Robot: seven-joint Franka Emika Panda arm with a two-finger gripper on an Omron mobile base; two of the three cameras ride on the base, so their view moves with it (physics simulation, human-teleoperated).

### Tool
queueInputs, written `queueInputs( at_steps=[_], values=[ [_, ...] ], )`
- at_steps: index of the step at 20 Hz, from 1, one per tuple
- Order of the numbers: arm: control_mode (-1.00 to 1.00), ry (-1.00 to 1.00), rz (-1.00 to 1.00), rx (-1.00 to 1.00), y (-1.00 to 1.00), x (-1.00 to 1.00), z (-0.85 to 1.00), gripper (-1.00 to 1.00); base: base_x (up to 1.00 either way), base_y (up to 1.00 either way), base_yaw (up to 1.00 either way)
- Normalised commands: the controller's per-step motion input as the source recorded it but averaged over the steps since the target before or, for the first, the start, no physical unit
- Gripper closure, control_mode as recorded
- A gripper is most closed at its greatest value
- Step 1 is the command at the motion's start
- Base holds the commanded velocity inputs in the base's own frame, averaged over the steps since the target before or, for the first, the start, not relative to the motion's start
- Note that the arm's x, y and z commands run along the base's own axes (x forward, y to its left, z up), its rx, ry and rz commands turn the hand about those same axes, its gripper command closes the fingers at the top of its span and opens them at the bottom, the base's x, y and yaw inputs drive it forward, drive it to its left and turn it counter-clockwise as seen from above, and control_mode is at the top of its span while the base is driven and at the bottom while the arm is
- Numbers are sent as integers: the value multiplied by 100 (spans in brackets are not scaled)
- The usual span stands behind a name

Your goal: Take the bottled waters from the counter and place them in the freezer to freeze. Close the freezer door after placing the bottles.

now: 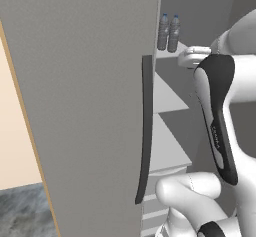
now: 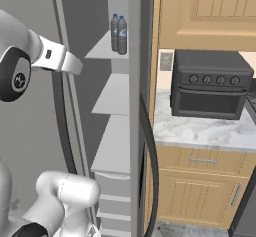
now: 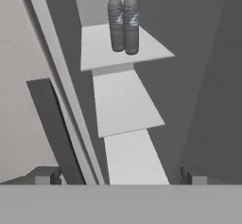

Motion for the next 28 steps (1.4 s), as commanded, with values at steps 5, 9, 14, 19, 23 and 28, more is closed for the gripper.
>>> queueInputs(
  at_steps=[5,9,14,19,23,28],
  values=[
    [-100,14,0,0,0,-28,-71,-100,0,0,0],
    [-100,8,0,0,0,-31,-77,-100,0,0,0],
    [-100,2,4,0,0,-34,-76,-100,0,0,0],
    [-100,7,5,0,0,-22,-64,-100,0,0,0],
    [-100,12,4,0,0,-2,-40,-100,0,0,0],
    [-100,3,0,0,0,0,-5,-100,0,0,0]
  ],
)
